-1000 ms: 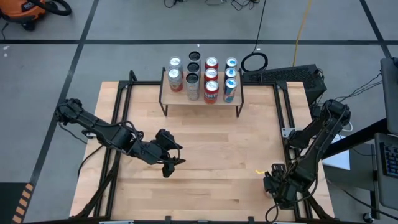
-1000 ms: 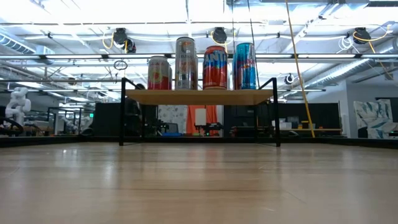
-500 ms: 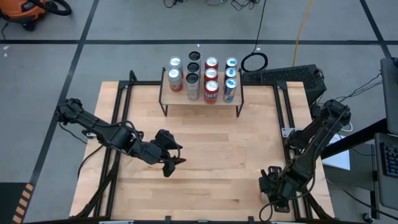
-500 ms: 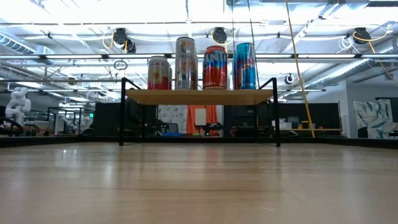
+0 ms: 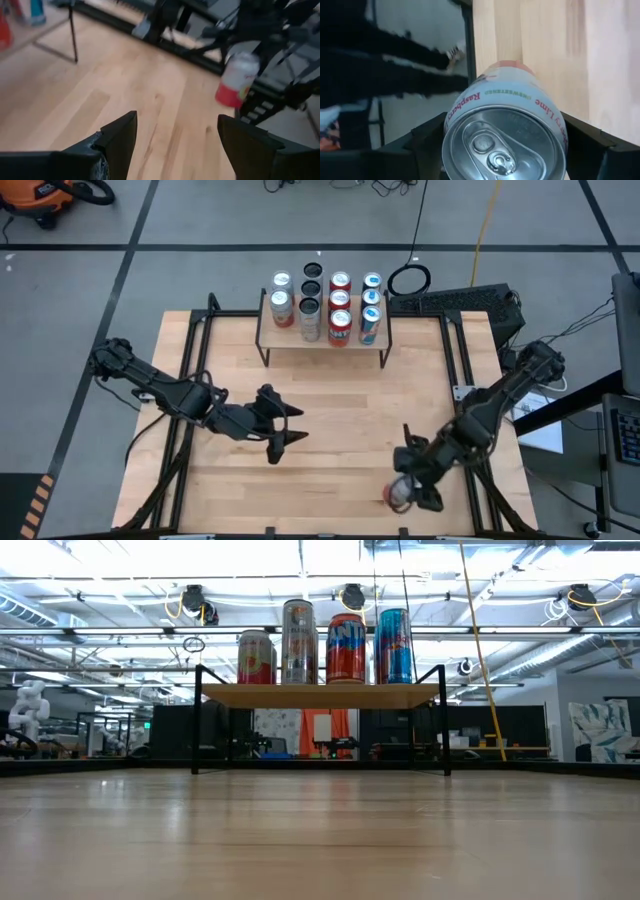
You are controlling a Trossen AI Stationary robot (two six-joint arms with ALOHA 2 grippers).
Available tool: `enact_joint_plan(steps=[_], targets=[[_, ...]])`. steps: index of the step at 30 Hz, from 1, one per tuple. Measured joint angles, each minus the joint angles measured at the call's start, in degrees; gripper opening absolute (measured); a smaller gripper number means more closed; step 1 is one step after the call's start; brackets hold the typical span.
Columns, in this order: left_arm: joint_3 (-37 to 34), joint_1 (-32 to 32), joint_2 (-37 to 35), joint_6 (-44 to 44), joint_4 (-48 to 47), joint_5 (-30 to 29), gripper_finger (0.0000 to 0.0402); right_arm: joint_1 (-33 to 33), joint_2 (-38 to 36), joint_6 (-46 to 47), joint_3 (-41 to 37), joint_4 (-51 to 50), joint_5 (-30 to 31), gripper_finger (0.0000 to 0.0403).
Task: Place canned beverage on shelf
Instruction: Put the pink and white soda can aligned with the other pink and white soda can on the shelf
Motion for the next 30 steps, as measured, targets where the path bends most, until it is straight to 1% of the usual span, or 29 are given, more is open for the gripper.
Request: enact_joint_plan(steps=[3, 6, 13, 17, 21, 27, 30], targets=[[0.0, 0.0, 0.0, 2.6, 4.9, -0.3, 0.0279, -3.3, 0.0, -3.1, 2.8, 0.0, 0.0, 0.0293], [0.0, 0.0, 0.0, 3.4, 8.5, -0.3, 0.0279, -6.3, 0.0, -6.3, 5.2, 0.0, 0.0, 0.0293], [0.0, -0.1, 0.0, 3.8, 12.4, -0.8, 0.0279, -13.1, 0.0, -10.7, 7.4, 1.0, 0.0, 0.0293], [0.0, -0.1, 0.0, 5.8, 13.0, -0.8, 0.0279, -16.3, 0.0, -13.9, 7.4, 4.5, 0.0, 0.0293], [0.0, 0.3, 0.0, 5.9, 13.1, -0.2, 0.0279, -19.1, 0.0, -16.6, 7.4, 8.4, 0.0, 0.0293], [0.0, 0.7, 0.0, 6.3, 16.5, -0.6, 0.028, -23.2, 0.0, -20.4, 7.4, 14.1, 1.7, 0.0293], [0.0, 1.4, 0.0, 6.3, 16.6, -0.7, 0.0293, -25.2, 0.0, -22.6, 7.4, 17.0, 1.8, 0.0293]])
